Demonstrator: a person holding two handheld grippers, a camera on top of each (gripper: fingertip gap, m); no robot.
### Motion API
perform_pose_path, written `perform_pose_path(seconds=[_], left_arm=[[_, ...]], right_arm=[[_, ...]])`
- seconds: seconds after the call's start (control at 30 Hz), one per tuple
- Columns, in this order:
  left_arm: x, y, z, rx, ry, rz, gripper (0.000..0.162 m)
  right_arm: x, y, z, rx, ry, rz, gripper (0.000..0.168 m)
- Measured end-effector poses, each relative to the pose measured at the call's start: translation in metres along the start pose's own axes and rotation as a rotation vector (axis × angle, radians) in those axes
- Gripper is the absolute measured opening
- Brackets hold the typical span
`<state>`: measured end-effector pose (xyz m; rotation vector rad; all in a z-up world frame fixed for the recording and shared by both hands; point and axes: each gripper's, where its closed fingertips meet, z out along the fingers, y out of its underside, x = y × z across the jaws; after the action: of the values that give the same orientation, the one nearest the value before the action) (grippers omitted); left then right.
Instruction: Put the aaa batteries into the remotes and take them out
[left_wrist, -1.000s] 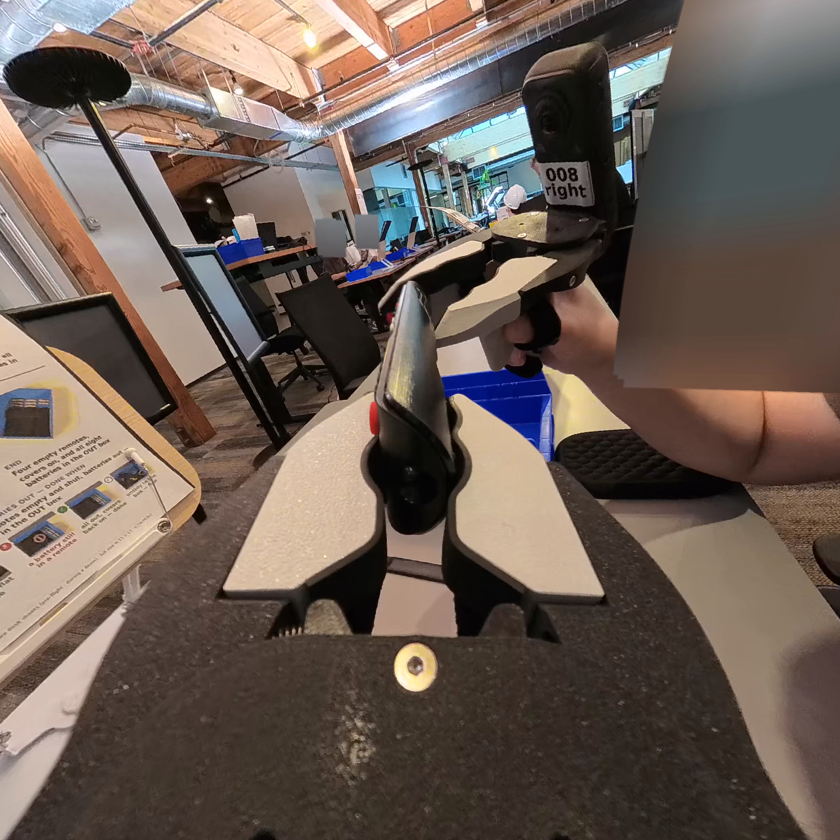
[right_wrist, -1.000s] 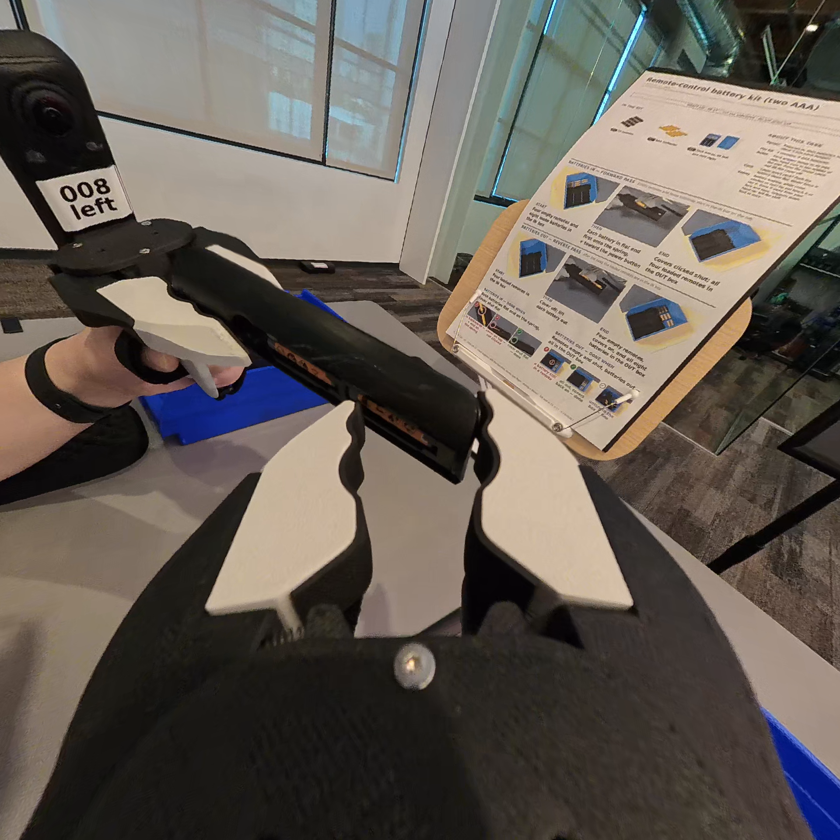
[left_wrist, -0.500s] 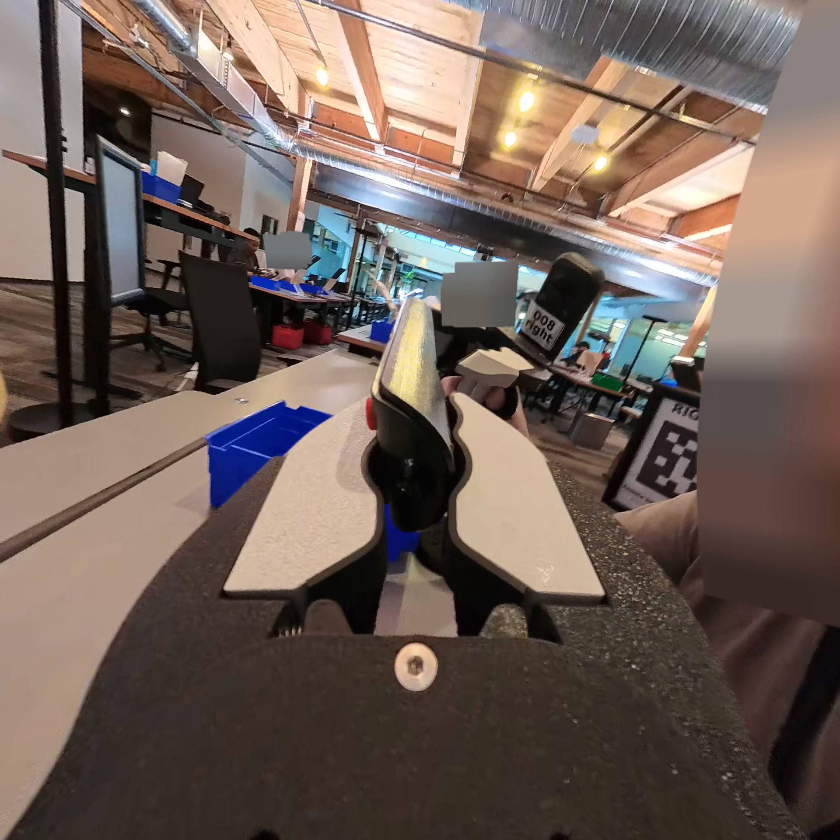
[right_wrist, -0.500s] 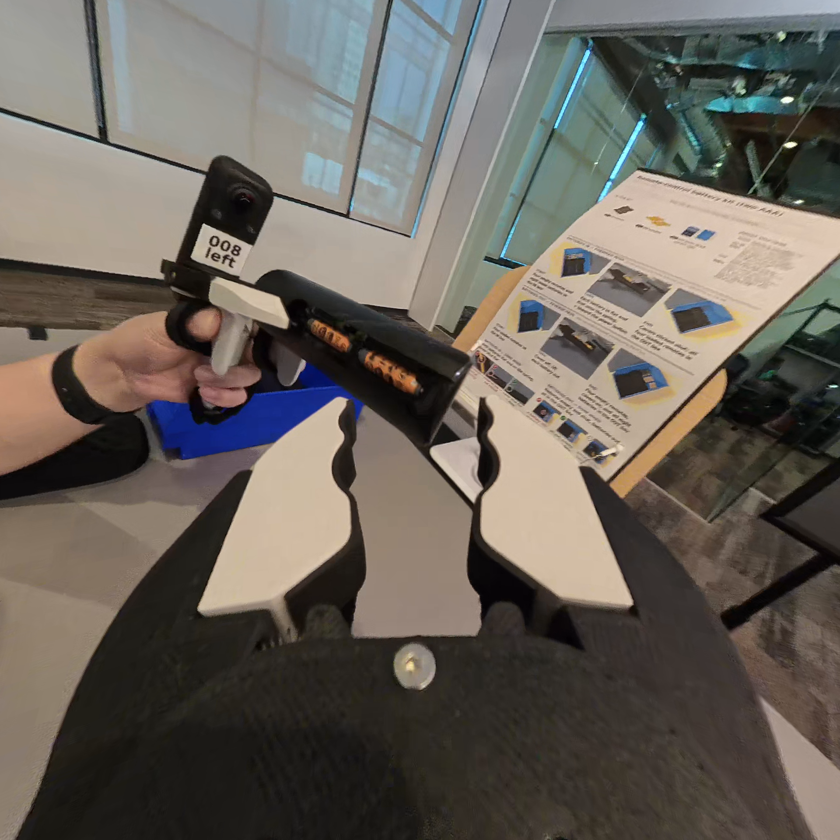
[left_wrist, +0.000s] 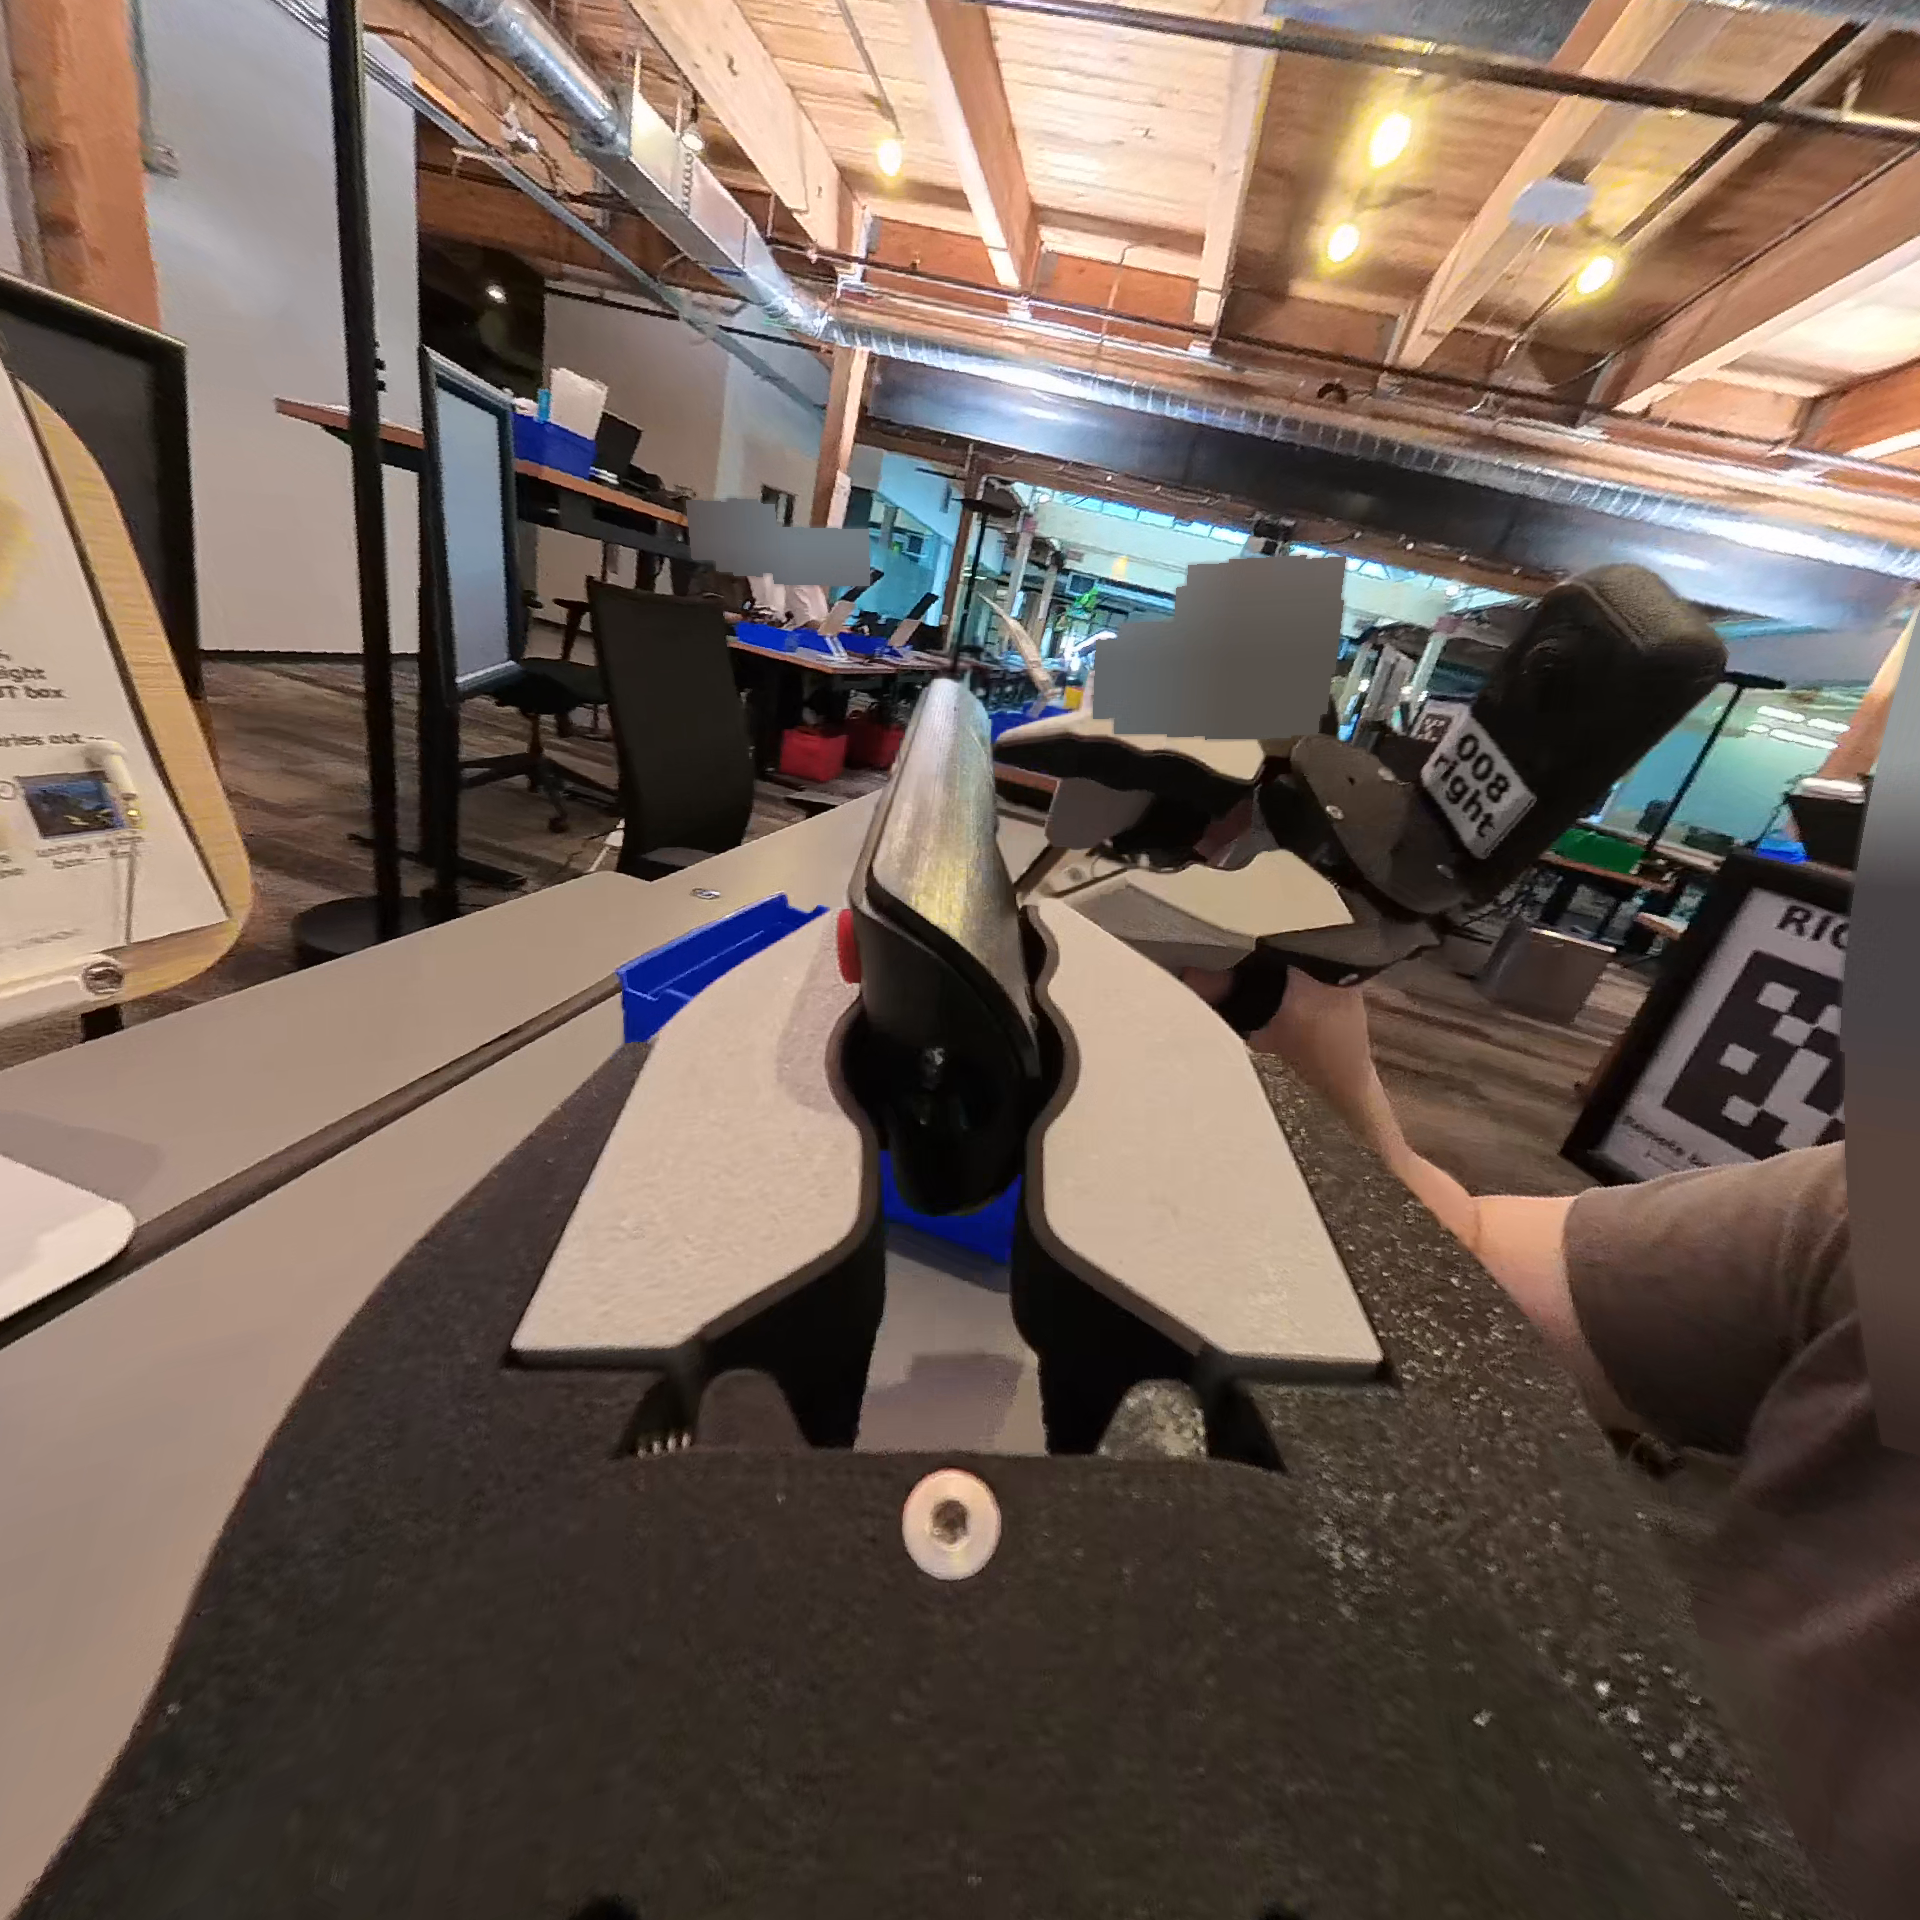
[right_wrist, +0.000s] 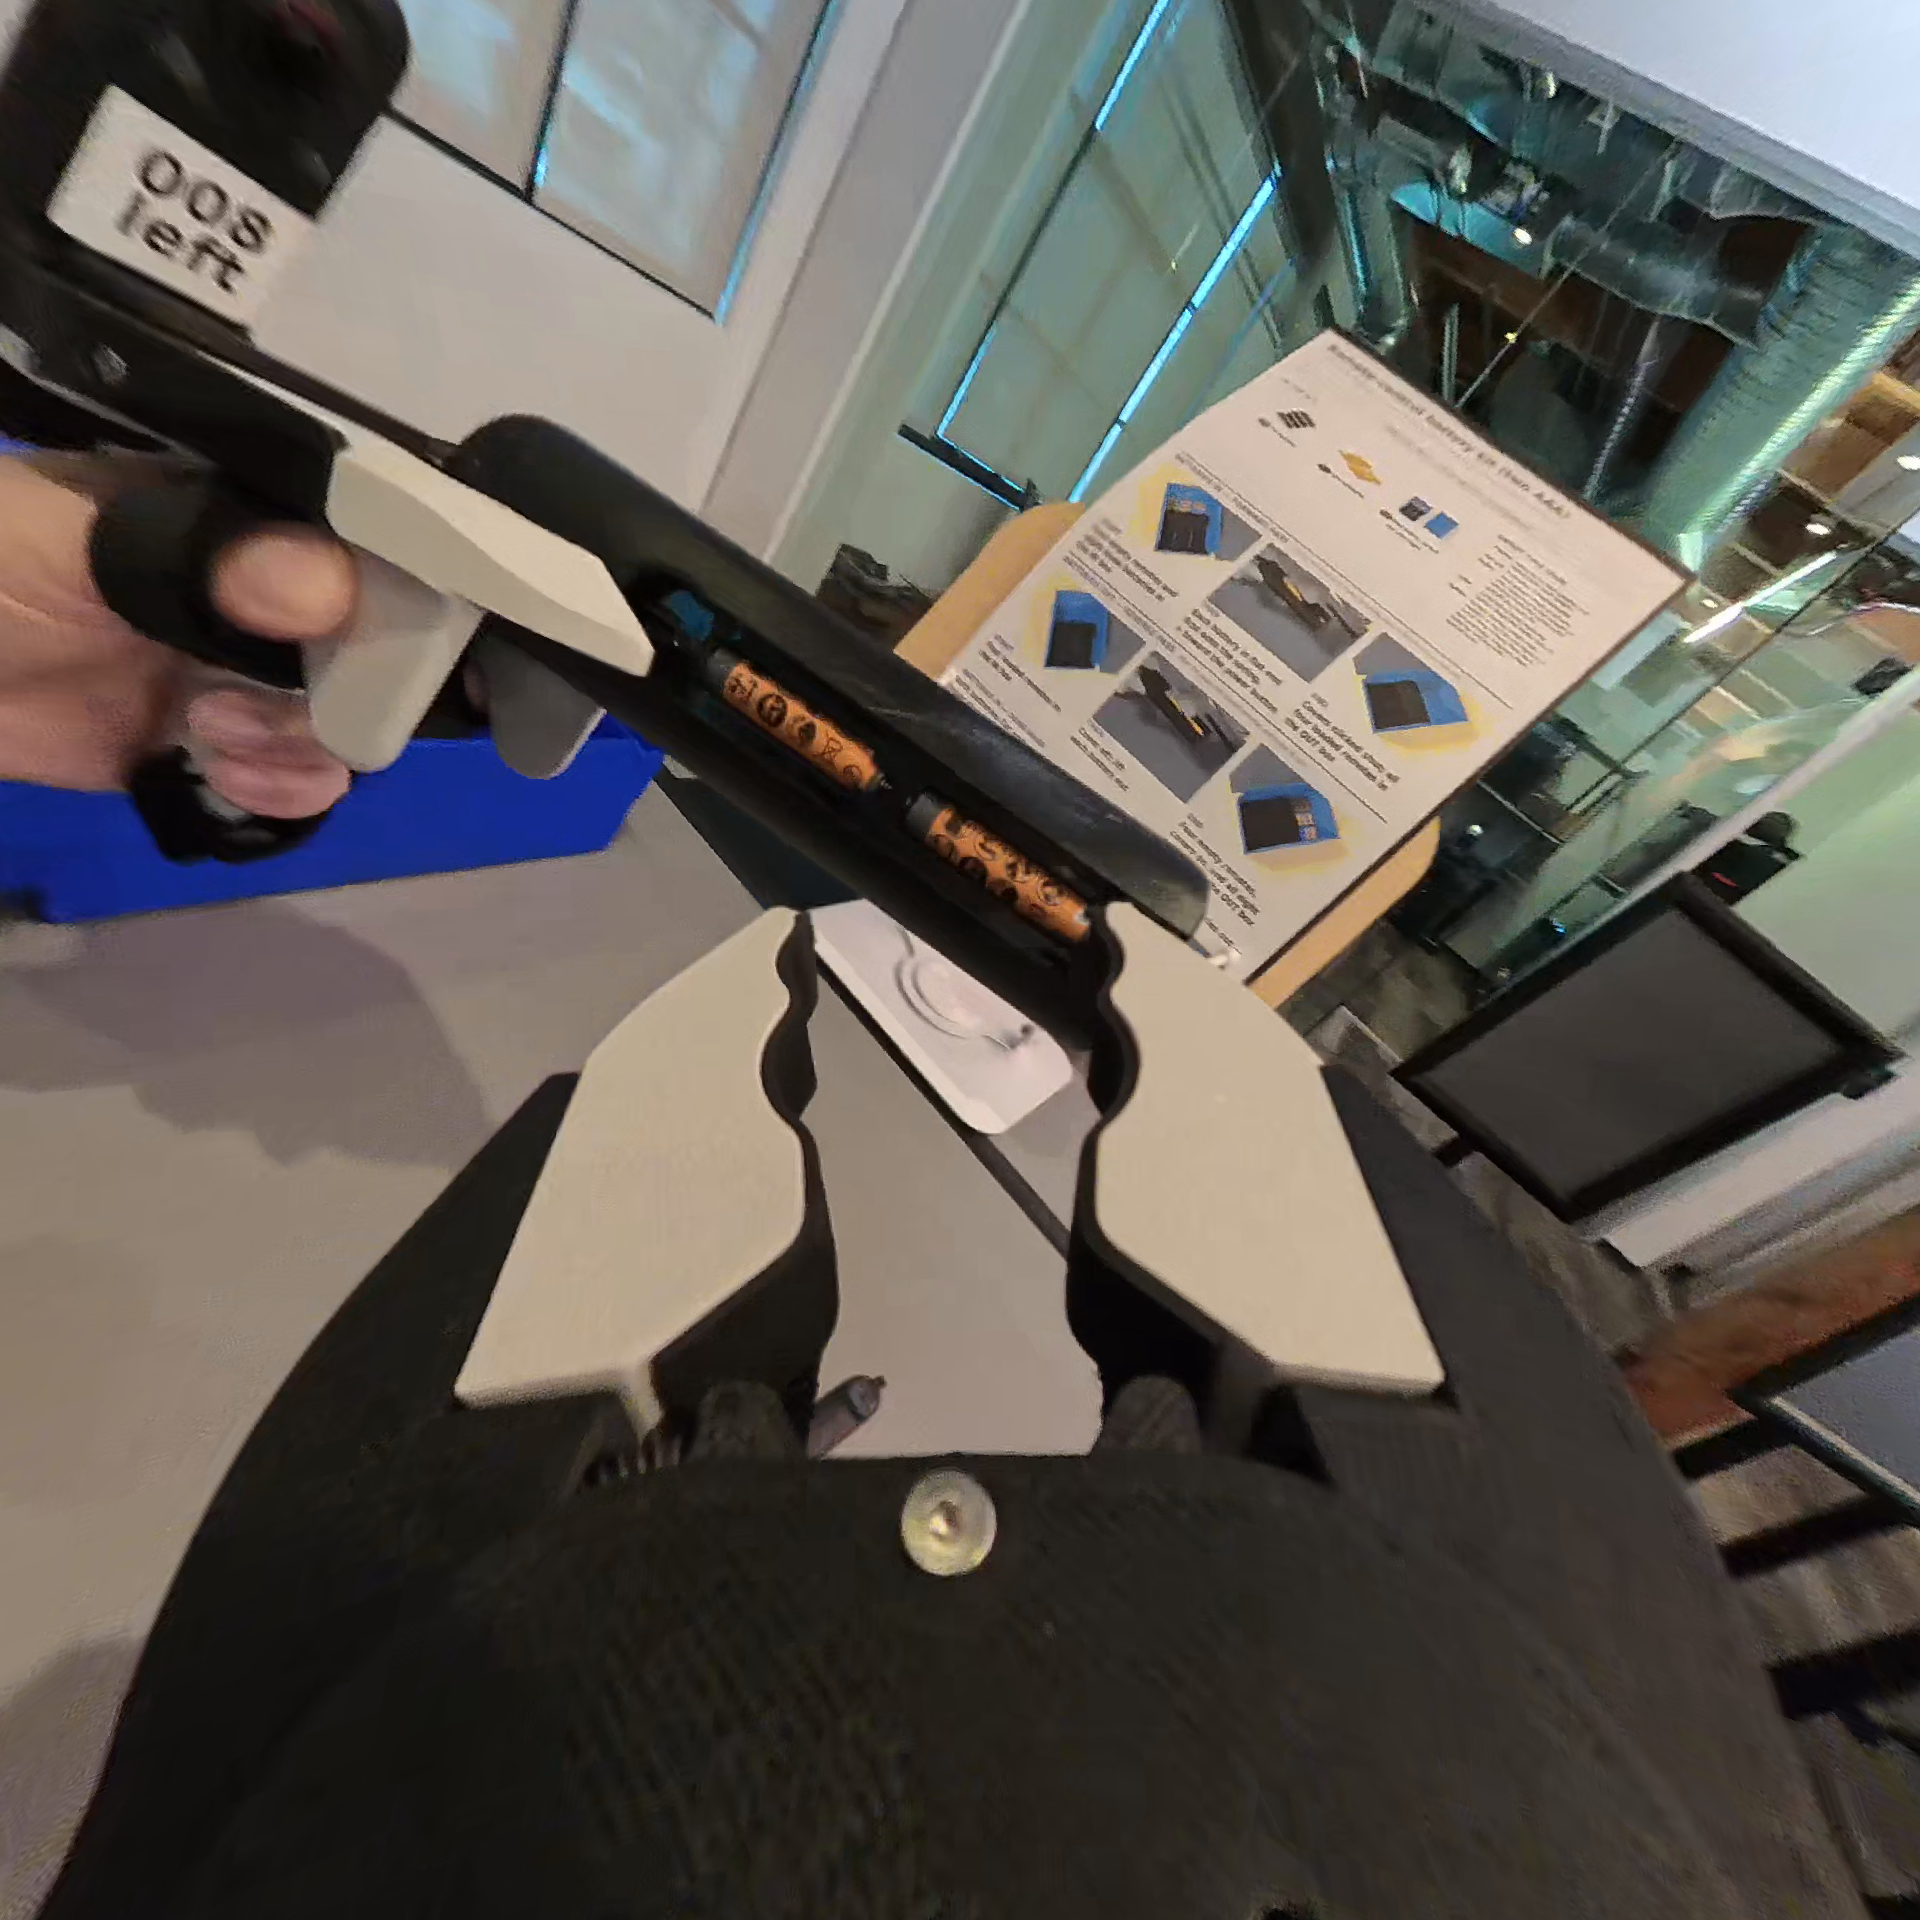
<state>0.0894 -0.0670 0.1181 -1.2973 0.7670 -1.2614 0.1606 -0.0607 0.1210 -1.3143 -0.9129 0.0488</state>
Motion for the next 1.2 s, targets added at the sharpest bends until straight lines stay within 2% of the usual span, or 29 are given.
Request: perform_pose_path(seconds=[0.27, 0.37, 0.5, 0.67, 0.87, 0.97, 1.07, 1.2], left_arm=[[-0.002, 0.005, 0.003, -0.023, -0.066, 0.067, 0.024], [-0.002, 0.007, 0.004, -0.031, -0.089, 0.094, 0.024], [-0.007, 0.007, 0.002, -0.040, -0.088, 0.065, 0.024], [-0.014, 0.017, 0.003, -0.089, -0.044, -0.061, 0.024], [-0.027, 0.046, 0.009, -0.193, -0.021, -0.207, 0.024], [-0.032, 0.057, 0.012, -0.213, -0.015, -0.265, 0.024], [-0.034, 0.064, 0.013, -0.233, -0.012, -0.297, 0.024], [-0.038, 0.070, 0.014, -0.253, -0.019, -0.315, 0.024]], right_arm=[[0.001, 0.016, 0.007, -0.104, 0.043, 0.010, 0.052], [0.001, 0.017, 0.009, -0.092, 0.041, 0.002, 0.053], [-0.005, 0.016, 0.011, -0.054, -0.044, 0.078, 0.059], [-0.004, 0.010, 0.006, 0.017, -0.147, 0.103, 0.051], [-0.008, 0.038, 0.006, -0.039, -0.218, -0.221, 0.021], [-0.020, 0.055, 0.012, -0.075, -0.256, -0.352, 0.017], [-0.028, 0.063, 0.018, -0.103, -0.260, -0.407, 0.014], [-0.036, 0.061, 0.020, -0.079, -0.292, -0.373, 0.012]])
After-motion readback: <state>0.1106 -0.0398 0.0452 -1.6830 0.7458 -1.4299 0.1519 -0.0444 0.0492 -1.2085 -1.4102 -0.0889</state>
